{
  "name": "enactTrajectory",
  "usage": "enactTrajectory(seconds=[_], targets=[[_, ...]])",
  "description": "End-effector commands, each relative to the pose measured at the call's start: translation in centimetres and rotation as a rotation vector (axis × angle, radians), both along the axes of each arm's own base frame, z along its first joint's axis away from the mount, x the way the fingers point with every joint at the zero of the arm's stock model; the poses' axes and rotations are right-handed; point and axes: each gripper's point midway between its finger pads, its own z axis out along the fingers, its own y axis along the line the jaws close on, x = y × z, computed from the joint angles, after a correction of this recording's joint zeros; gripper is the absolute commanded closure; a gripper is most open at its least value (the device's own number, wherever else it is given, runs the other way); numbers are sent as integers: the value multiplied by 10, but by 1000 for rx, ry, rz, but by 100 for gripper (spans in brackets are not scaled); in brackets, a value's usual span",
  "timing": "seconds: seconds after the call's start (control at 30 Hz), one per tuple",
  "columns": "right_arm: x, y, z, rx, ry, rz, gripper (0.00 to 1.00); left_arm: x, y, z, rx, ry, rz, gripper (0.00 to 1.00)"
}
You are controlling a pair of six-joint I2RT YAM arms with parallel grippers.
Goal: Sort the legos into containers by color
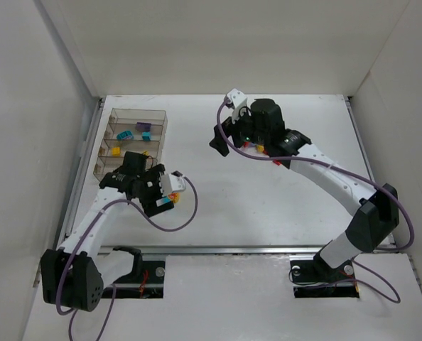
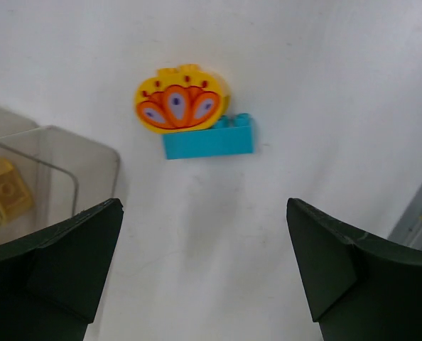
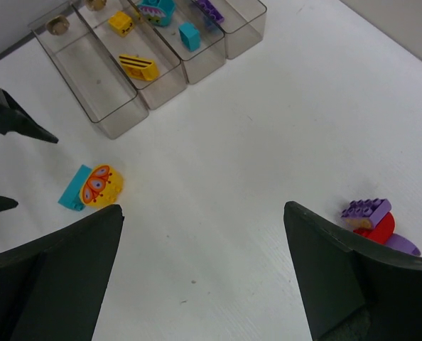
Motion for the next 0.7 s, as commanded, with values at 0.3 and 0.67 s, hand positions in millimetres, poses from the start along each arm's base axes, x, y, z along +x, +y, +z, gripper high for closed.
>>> enactTrajectory(seconds=[0.3, 0.67], targets=[[-18, -1, 22, 53, -38, -19, 0, -7, -17, -42, 57, 100, -49, 0], [-12, 3, 24, 45, -53, -10, 0, 13, -17, -62, 74, 117, 88, 0]])
